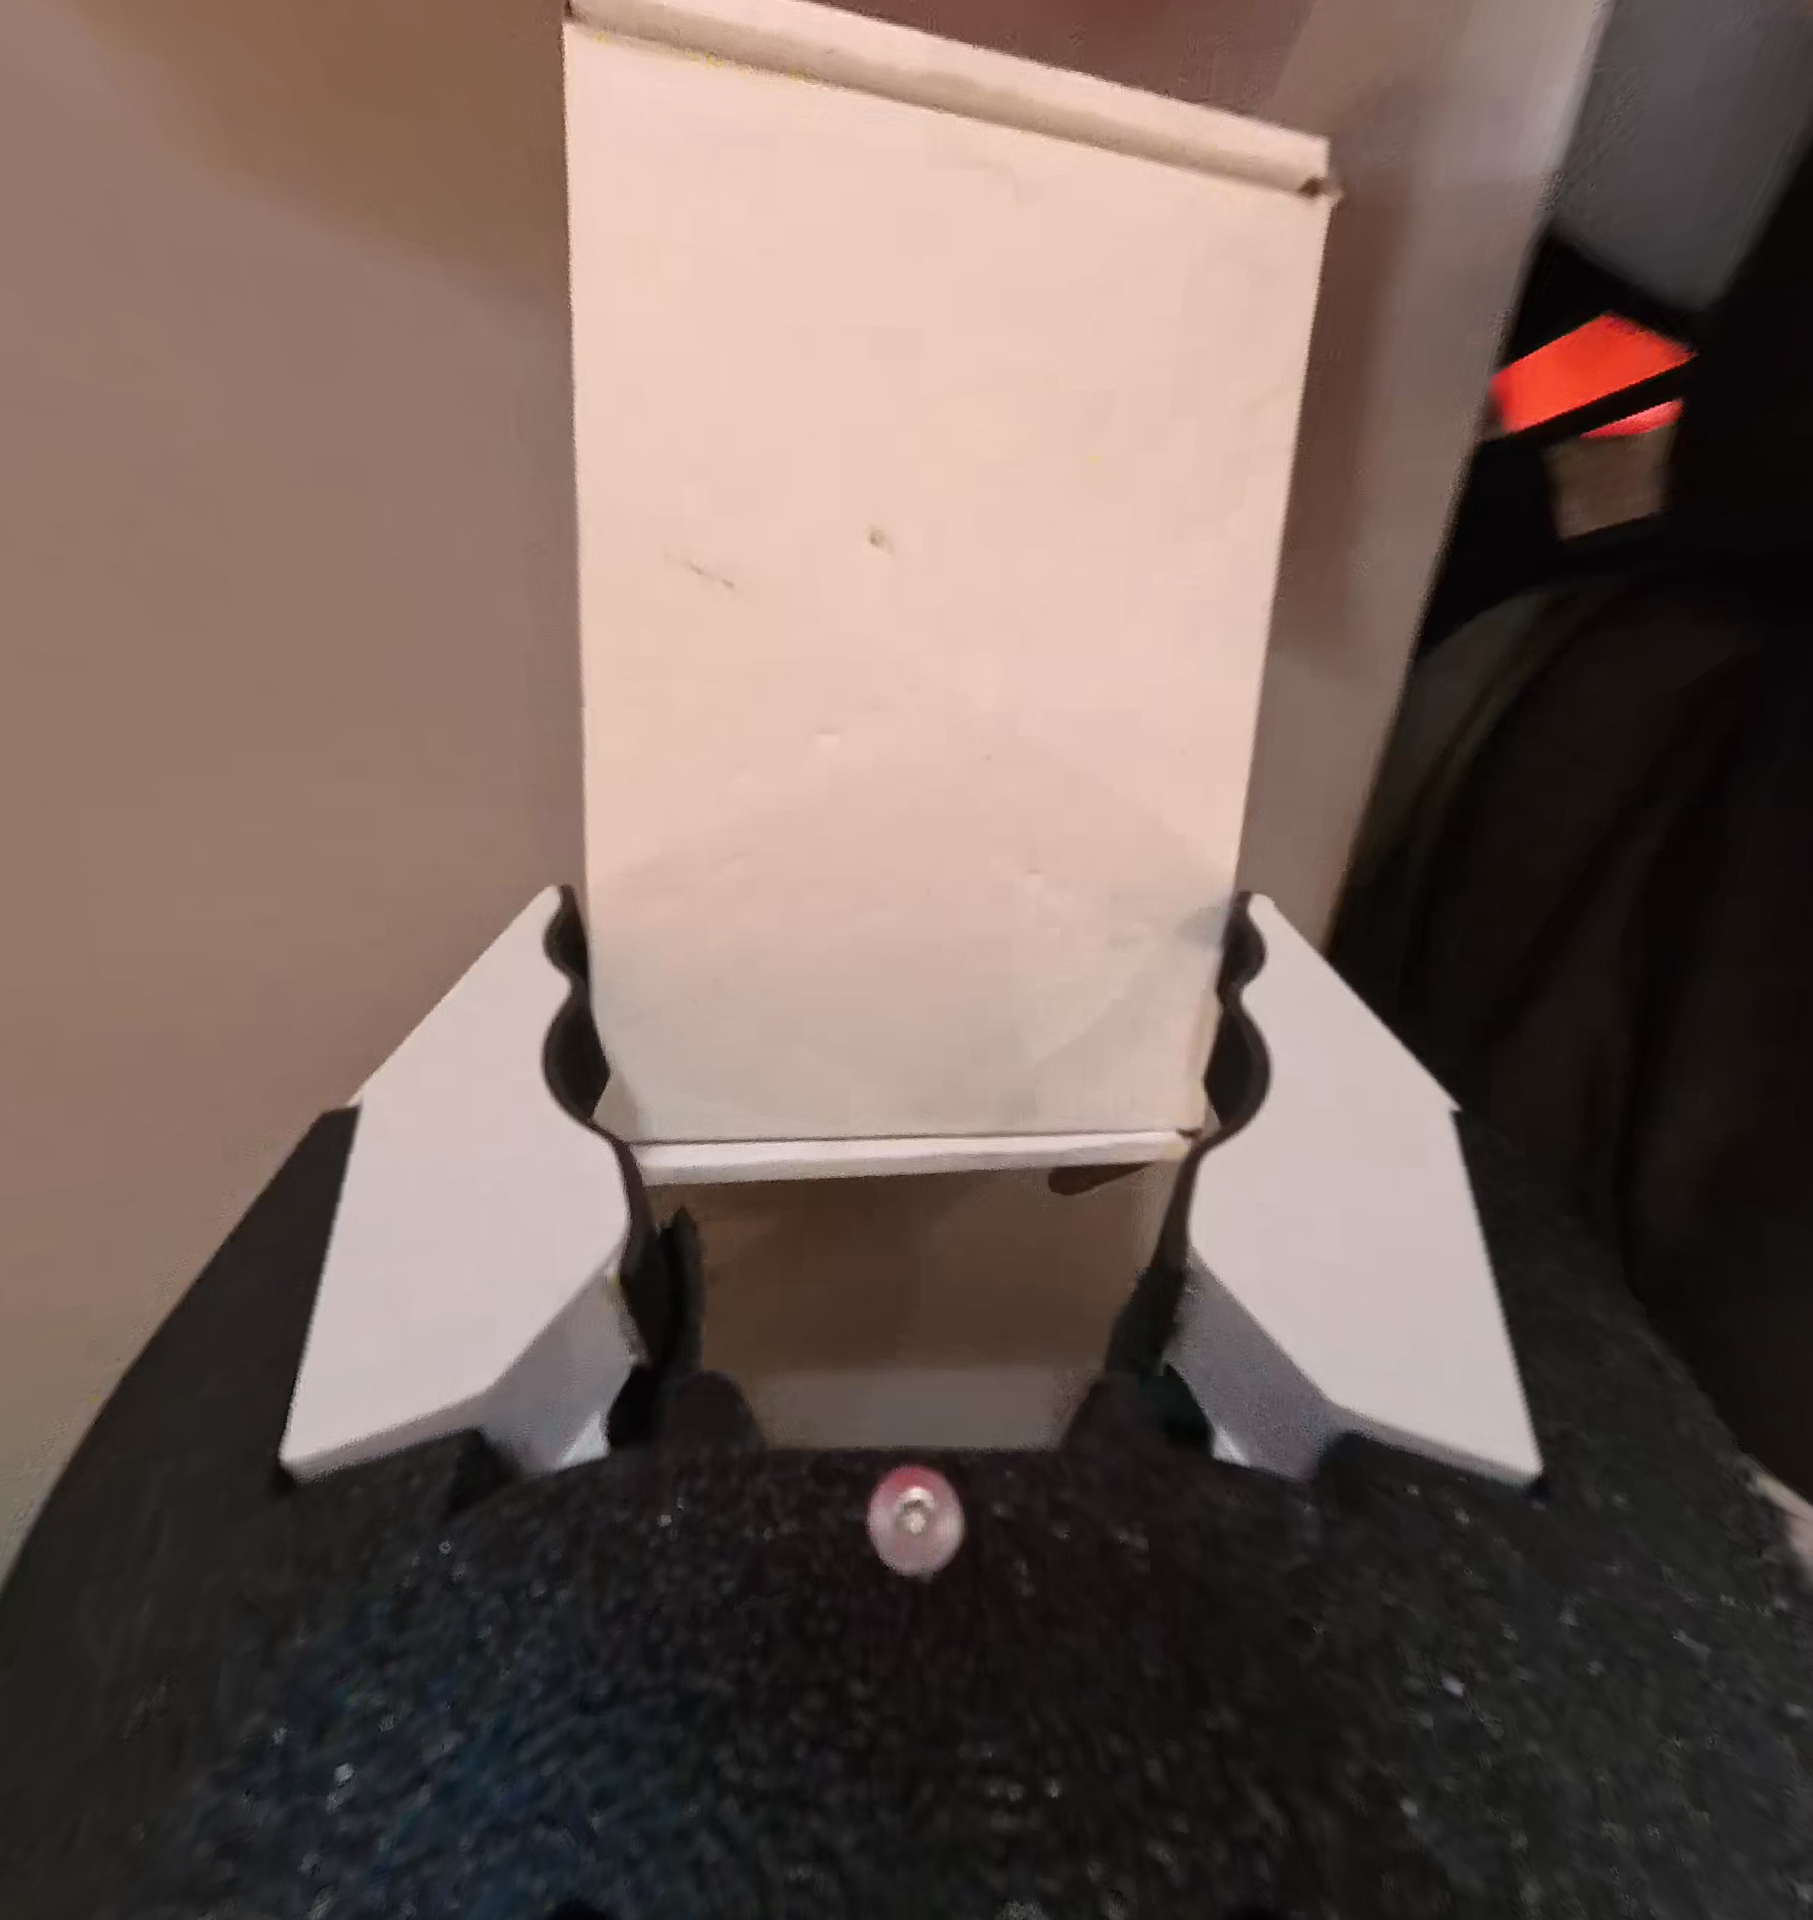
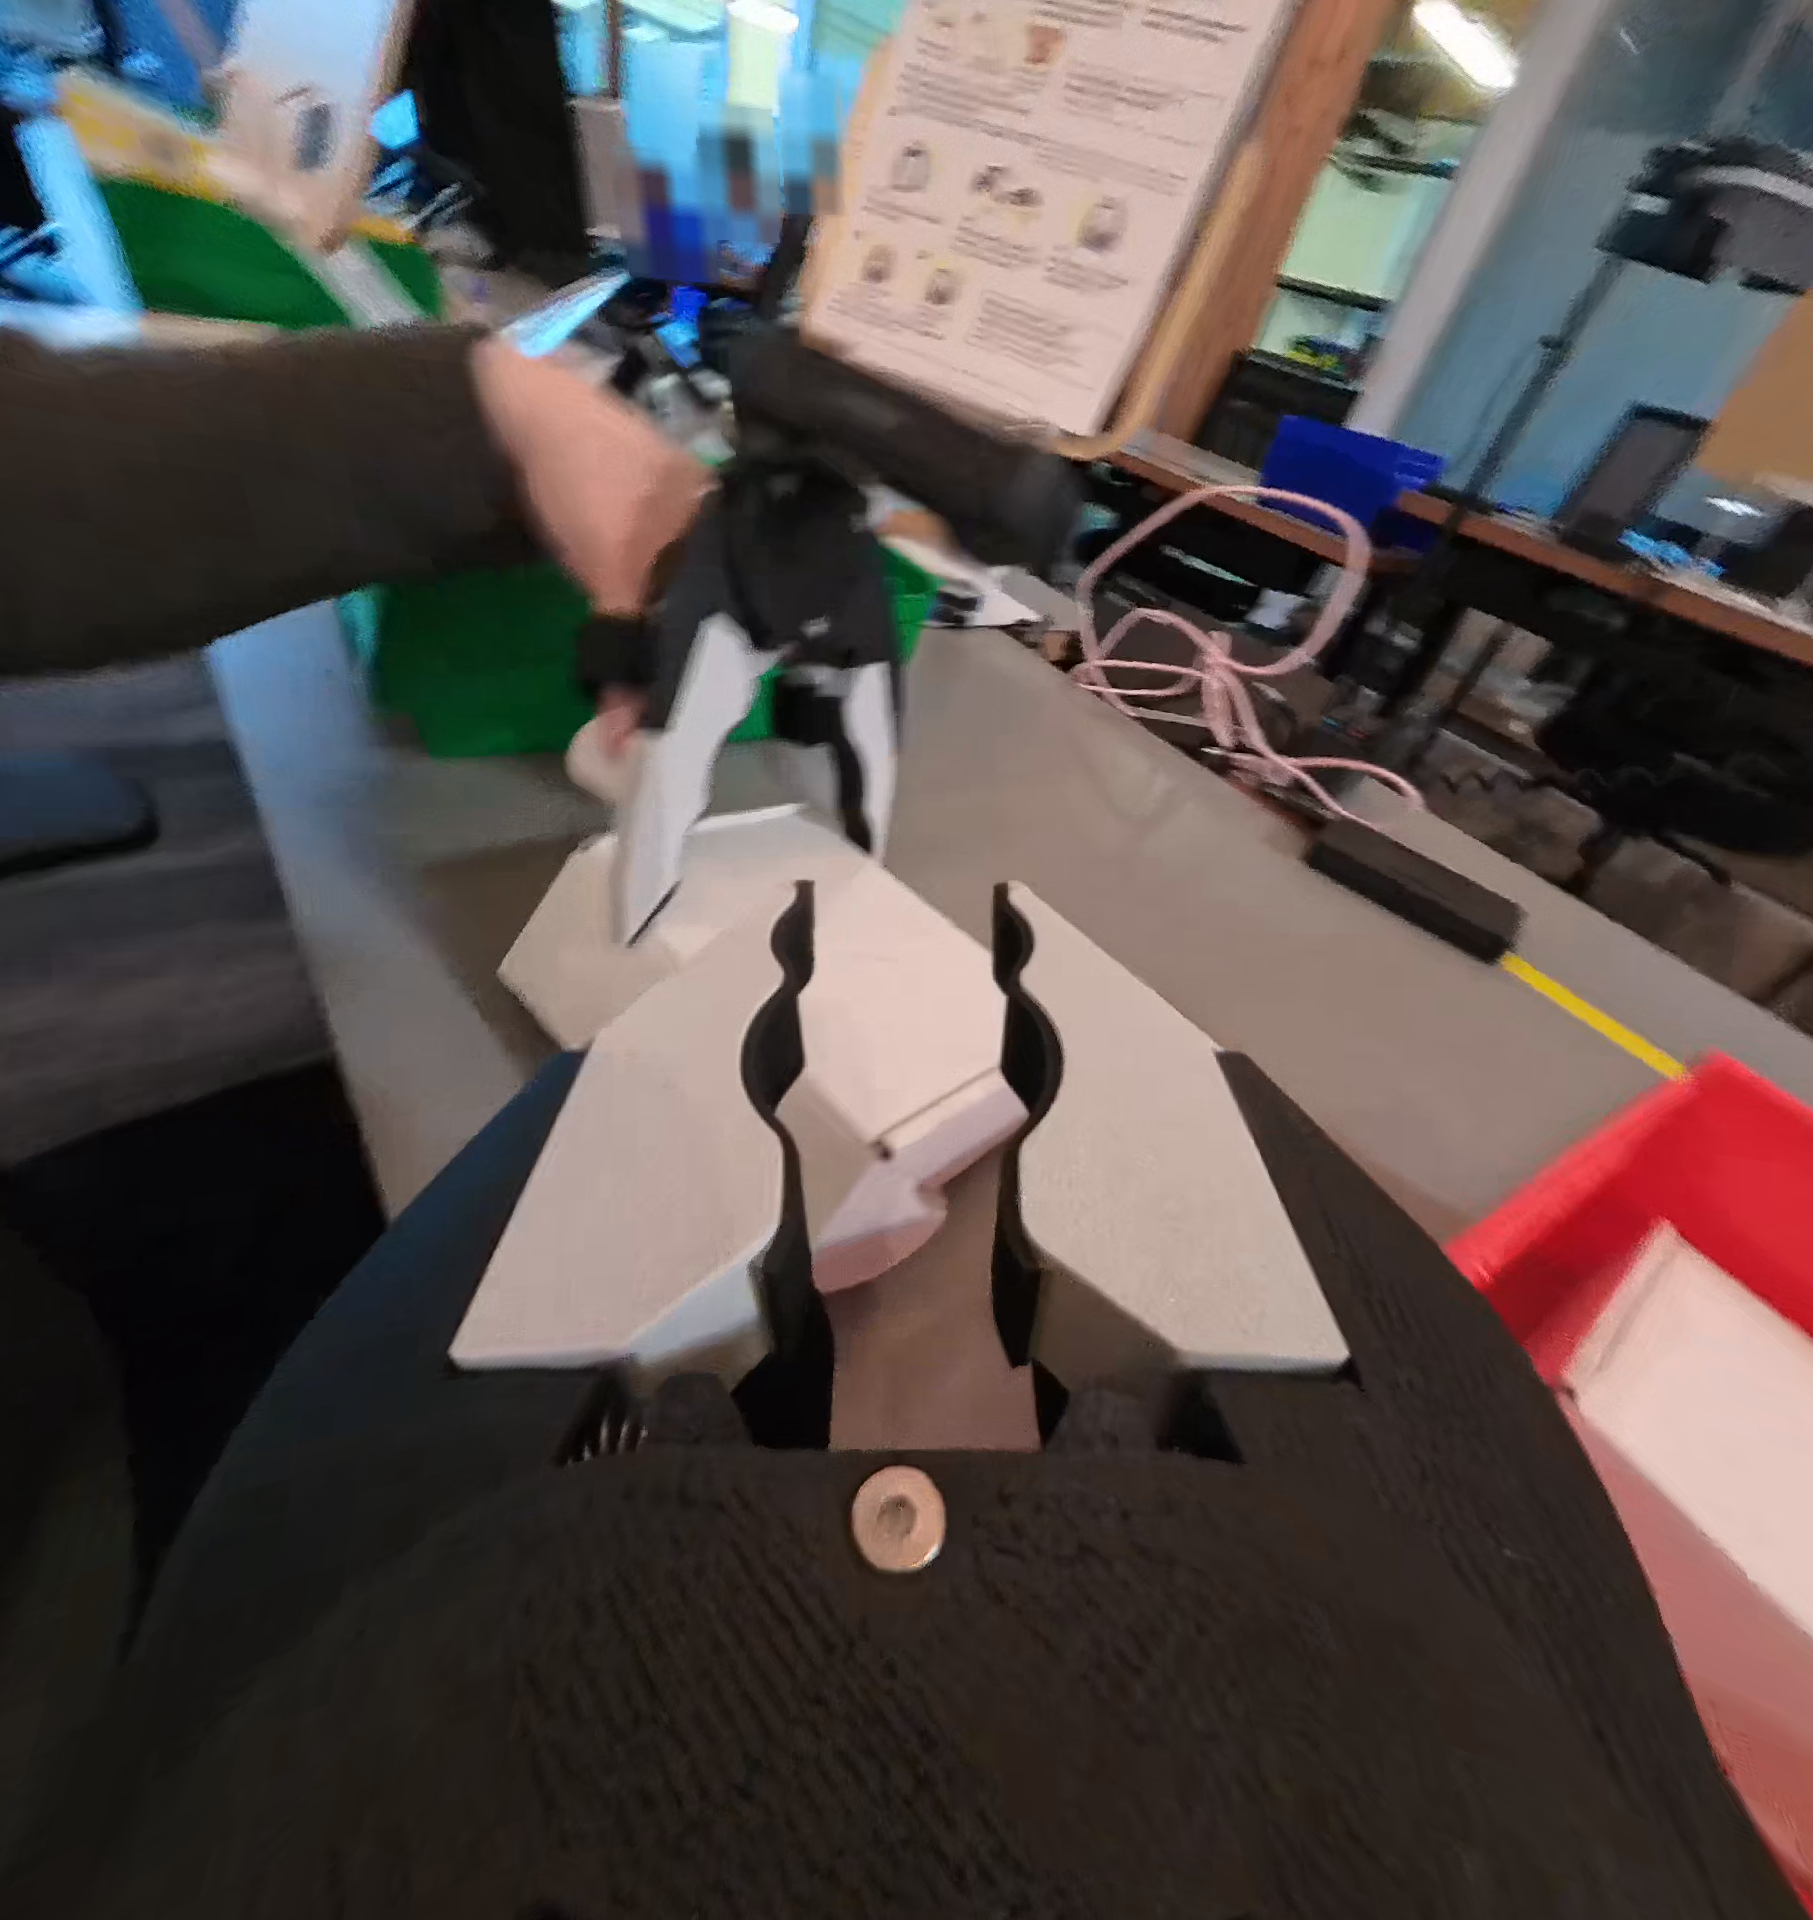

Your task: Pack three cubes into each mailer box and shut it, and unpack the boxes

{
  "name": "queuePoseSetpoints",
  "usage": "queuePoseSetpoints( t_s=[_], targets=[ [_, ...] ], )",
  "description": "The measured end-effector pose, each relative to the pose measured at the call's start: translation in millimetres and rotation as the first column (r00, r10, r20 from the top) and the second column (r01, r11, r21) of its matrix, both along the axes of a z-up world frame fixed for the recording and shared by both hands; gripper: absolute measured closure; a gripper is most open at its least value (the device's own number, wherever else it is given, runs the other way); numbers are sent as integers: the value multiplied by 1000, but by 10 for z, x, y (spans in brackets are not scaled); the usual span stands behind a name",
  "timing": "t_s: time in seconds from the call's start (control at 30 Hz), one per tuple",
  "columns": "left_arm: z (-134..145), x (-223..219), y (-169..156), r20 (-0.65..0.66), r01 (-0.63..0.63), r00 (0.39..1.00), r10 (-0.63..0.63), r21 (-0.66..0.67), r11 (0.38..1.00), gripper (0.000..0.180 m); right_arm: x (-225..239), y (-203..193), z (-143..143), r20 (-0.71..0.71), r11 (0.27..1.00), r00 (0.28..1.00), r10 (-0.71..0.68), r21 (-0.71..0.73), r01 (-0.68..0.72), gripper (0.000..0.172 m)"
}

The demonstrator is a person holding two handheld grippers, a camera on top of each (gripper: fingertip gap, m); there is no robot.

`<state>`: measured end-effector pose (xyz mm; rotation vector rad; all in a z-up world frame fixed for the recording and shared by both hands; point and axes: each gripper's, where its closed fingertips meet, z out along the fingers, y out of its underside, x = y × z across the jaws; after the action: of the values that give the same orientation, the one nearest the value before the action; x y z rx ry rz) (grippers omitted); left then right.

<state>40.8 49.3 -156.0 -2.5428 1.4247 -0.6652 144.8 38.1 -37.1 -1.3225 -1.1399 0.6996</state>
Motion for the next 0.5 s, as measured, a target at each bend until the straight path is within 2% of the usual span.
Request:
queuePoseSetpoints(
  t_s=[0.03, 0.13, 0.17, 0.27, 0.37, 0.43, 0.5],
  targets=[
    [39, 7, -23, 39, -8, 999, 11, -64, 998, 62, -54, -98, -53, 44, 998, 997, 57, 30, -58, 132],
    [124, 3, -81, 113, -19, 992, 46, -233, 972, 62, -207, -350, -263, 196, 971, 965, 176, 125, -203, 102],
    [140, -5, -84, 124, -19, 991, 54, -270, 963, 62, -261, -387, -316, 237, 959, 955, 181, 172, -224, 87],
    [182, -21, -126, 151, 1, 987, 60, -375, 927, 62, -418, -324, -487, 364, 922, 927, 96, 319, -221, 75],
    [212, -12, -163, 185, 39, 981, 48, -438, 898, 62, -530, -140, -713, 511, 902, 859, -17, 379, -208, 76],
    [222, 2, -118, 220, 40, 973, 63, -433, 900, 62, -521, -6, -809, 583, 899, 809, -76, 390, -197, 88],
    [236, 11, -55, 256, 20, 962, 96, -416, 909, 63, -505, 61, -807, 599, 904, 797, -77, 379, -198, 104]
  ],
)
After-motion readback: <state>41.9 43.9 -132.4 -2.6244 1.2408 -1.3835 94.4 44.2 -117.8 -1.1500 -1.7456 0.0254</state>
